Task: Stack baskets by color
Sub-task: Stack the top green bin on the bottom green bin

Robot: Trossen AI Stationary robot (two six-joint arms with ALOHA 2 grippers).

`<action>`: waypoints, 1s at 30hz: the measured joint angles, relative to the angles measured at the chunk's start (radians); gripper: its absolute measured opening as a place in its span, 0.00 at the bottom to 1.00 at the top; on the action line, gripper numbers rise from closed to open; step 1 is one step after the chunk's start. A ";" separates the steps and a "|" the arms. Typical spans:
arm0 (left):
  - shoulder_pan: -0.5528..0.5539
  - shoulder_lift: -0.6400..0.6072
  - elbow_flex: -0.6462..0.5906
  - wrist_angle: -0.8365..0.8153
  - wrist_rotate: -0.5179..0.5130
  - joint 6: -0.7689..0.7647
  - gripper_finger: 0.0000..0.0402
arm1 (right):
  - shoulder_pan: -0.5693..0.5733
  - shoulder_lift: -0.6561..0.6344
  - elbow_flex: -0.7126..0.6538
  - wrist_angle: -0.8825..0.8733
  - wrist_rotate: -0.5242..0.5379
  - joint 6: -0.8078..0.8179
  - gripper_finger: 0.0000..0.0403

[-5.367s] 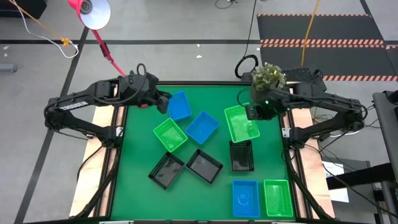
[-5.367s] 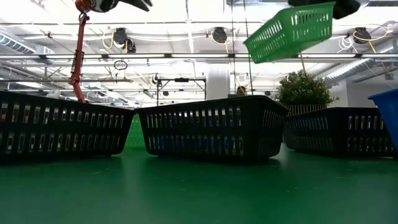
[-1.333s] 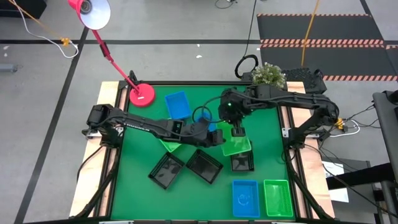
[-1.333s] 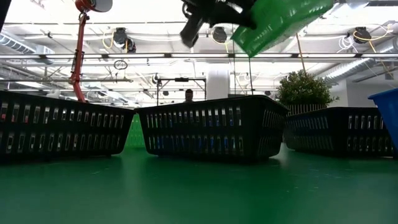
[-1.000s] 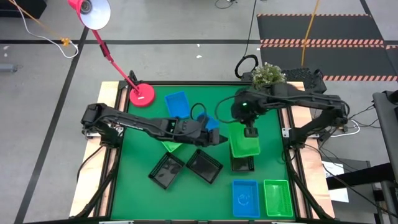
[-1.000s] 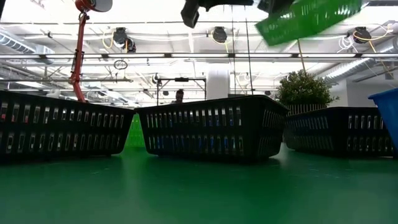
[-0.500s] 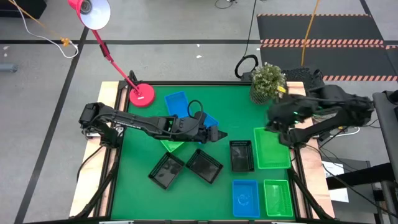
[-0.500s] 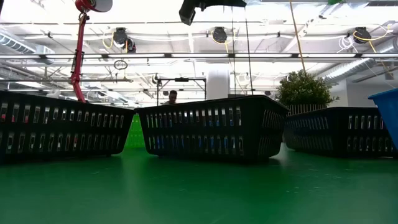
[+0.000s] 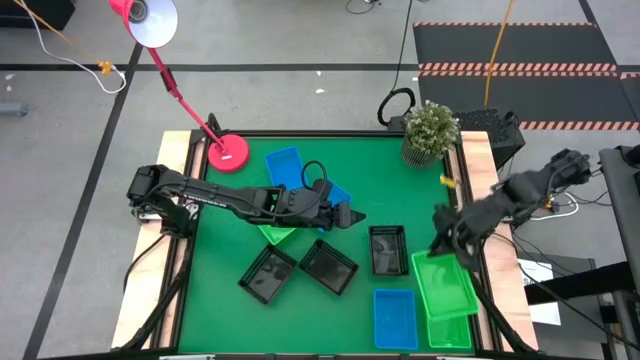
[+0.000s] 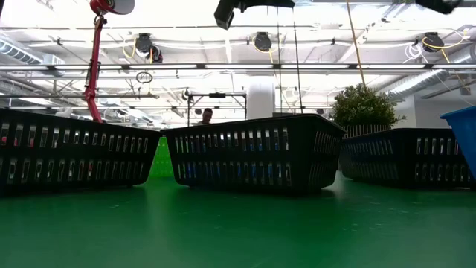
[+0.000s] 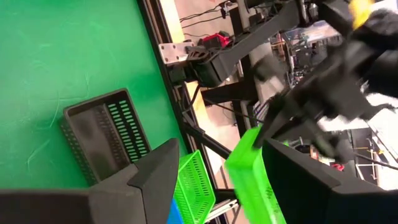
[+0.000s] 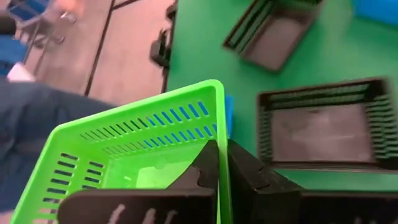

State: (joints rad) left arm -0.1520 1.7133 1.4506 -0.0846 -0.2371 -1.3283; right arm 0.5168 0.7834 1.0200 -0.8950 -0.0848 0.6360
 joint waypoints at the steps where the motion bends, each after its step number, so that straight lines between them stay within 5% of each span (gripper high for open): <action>1: 0.000 0.000 0.000 0.000 0.000 0.000 0.58 | 0.024 -0.005 -0.034 0.023 0.002 0.018 0.00; 12: -0.008 0.000 0.000 -0.001 0.000 -0.016 0.58 | 0.316 -0.021 -0.294 0.278 0.164 0.223 0.00; 22: -0.008 0.000 0.000 -0.001 0.000 -0.019 0.58 | 0.523 0.001 -0.302 0.199 0.393 0.474 0.00; 30: -0.008 0.000 0.000 0.000 0.000 -0.019 0.58 | 0.613 0.093 -0.302 0.195 0.396 0.567 0.00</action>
State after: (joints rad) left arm -0.1596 1.7138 1.4506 -0.0851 -0.2371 -1.3476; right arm 1.1293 0.8769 0.7177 -0.7002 0.3111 1.2028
